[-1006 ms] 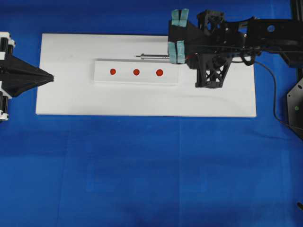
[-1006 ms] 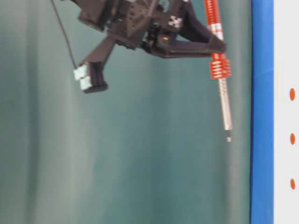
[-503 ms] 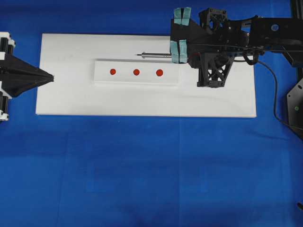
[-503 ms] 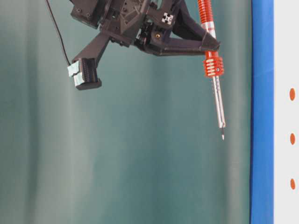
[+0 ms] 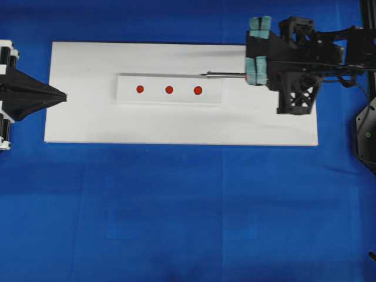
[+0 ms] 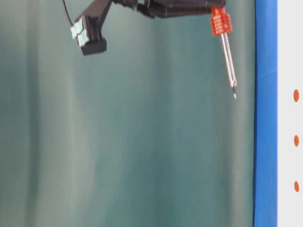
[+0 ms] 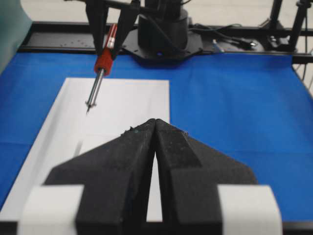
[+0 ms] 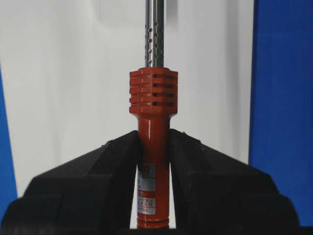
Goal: Touch the tip of the soldering iron to the mark.
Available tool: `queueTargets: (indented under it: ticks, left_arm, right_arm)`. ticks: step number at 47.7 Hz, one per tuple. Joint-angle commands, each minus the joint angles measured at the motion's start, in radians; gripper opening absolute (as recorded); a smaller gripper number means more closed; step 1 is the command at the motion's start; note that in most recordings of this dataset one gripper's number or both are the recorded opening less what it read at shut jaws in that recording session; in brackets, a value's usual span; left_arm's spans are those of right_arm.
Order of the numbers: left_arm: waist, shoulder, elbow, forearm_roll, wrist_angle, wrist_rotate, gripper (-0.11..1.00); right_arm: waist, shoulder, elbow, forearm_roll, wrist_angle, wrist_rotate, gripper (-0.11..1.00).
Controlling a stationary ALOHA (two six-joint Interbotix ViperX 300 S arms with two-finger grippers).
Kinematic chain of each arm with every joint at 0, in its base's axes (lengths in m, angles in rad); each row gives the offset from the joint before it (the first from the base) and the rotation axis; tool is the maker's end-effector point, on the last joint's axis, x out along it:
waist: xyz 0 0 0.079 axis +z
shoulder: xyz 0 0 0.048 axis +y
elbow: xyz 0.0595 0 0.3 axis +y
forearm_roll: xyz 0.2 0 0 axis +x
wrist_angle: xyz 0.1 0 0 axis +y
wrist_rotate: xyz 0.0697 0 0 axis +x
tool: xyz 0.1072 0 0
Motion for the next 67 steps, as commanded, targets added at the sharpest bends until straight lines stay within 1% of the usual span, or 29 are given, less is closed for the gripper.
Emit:
queueTargets:
  ticks: [1,54,67]
  left_arm:
    - [0.003,0.008,-0.011,0.000,-0.011,-0.002,0.00]
    - [0.003,0.006,-0.011,0.000,-0.009,-0.002,0.00]
    - [0.003,0.006,-0.011,0.002,-0.011,-0.002,0.00]
  right_arm:
    - [-0.003,-0.037,0.000,-0.003,0.011,0.002,0.06]
    - [-0.002,-0.034,-0.002,-0.003,0.012,0.000,0.06]
    - [-0.002,0.008,-0.002,-0.003,-0.003,0.002,0.06]
